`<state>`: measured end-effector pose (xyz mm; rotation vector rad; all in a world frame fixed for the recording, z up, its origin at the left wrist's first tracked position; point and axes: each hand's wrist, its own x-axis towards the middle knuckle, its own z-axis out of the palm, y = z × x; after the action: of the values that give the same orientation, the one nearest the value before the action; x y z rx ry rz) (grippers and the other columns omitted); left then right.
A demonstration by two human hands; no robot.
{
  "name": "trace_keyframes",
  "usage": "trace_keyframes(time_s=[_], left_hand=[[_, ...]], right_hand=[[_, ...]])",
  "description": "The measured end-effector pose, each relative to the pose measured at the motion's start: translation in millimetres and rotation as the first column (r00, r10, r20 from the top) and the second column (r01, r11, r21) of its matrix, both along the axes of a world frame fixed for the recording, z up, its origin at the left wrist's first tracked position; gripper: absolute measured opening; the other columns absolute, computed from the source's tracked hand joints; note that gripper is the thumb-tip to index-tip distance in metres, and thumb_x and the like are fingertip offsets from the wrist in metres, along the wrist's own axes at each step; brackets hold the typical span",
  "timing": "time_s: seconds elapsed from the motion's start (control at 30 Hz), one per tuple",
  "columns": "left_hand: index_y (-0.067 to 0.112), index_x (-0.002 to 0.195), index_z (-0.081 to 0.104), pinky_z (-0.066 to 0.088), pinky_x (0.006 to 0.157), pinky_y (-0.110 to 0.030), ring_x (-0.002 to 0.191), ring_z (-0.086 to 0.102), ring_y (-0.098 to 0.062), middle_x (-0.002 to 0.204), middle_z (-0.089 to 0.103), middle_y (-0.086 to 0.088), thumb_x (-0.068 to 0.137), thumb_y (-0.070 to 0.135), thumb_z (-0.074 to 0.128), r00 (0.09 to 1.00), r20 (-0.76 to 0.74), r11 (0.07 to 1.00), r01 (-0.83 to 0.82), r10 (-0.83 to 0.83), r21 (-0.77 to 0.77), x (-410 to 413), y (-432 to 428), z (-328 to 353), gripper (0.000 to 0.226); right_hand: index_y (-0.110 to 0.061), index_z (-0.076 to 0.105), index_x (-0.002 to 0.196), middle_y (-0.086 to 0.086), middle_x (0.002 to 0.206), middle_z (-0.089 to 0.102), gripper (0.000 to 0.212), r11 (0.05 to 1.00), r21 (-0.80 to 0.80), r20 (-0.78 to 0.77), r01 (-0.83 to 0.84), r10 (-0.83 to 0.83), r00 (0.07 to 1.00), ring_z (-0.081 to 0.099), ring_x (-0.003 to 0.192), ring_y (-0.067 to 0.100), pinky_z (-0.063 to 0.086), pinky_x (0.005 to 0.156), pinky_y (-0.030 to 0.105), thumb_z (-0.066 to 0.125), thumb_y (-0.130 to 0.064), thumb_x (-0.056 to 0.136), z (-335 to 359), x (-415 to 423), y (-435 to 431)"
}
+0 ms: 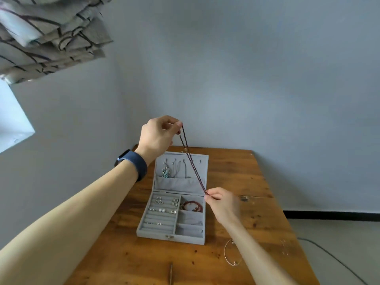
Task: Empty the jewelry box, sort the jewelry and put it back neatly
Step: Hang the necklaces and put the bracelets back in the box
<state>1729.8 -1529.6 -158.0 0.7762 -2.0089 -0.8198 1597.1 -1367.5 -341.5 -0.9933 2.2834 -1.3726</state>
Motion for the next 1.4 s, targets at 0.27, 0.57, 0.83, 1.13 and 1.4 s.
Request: trace_keyframes(time_s=[0.27,0.57,0.83,1.13,1.4], left_hand=[[0.027,0.098,0.074,0.060,0.073,-0.037,0.073,0.065,-0.012,0.085,0.072,0.010,0.095,0.042,0.063,0.996,0.089,0.999,-0.016,0.020,-0.051,-33.3,-36.7,-5.0,0.018],[0.030,0.100,0.073,0.060,0.076,-0.036,0.075,0.064,-0.013,0.090,0.071,0.008,0.095,0.045,0.061,0.988,0.152,0.999,0.026,-0.020,-0.038,-60.5,-57.4,-35.2,0.020],[0.031,0.097,0.073,0.058,0.071,-0.030,0.069,0.062,-0.004,0.080,0.069,0.016,0.096,0.043,0.061,0.996,0.089,0.998,0.028,-0.023,-0.048,-74.3,-64.4,-34.7,0.017],[0.032,0.096,0.072,0.056,0.077,-0.030,0.081,0.065,-0.010,0.091,0.070,0.013,0.095,0.042,0.060,0.951,0.307,0.989,0.083,-0.042,-0.121,-77.0,-61.2,-55.1,0.016],[0.037,0.086,0.071,0.045,0.068,-0.014,0.078,0.061,0.005,0.084,0.069,0.020,0.089,0.046,0.065,0.888,0.436,0.979,0.193,-0.148,-0.060,-82.3,-63.0,-63.9,0.011]], right_hand=[[-0.021,0.075,0.107,-0.009,0.104,0.074,0.015,0.991,0.128,-0.326,-0.046,0.085,0.942,0.063,0.088,0.002,0.044,0.071,0.006,0.064,-0.021,0.095,2.5,-41.4,-82.4],[-0.027,0.061,0.106,-0.006,0.104,0.070,0.010,0.949,0.309,-0.530,-0.054,0.219,0.819,0.065,0.089,0.019,0.052,0.068,0.028,0.054,-0.029,0.099,-6.1,-53.9,-111.7],[-0.029,0.069,0.105,-0.004,0.099,0.060,0.022,0.907,0.398,-0.547,-0.138,0.356,0.758,0.056,0.073,0.017,0.049,0.062,0.028,0.048,-0.032,0.099,-11.9,-55.9,-108.2],[-0.026,0.070,0.100,-0.006,0.102,0.055,0.020,0.872,0.385,-0.411,-0.303,0.456,0.789,0.061,0.087,0.016,0.052,0.075,0.031,0.053,-0.035,0.094,-5.8,-57.7,-92.3],[-0.031,0.061,0.114,-0.015,0.095,0.064,0.023,0.984,-0.055,-0.306,-0.171,0.146,0.941,0.058,0.083,-0.001,0.041,0.069,0.012,0.061,-0.037,0.092,11.1,-67.3,-84.4]])
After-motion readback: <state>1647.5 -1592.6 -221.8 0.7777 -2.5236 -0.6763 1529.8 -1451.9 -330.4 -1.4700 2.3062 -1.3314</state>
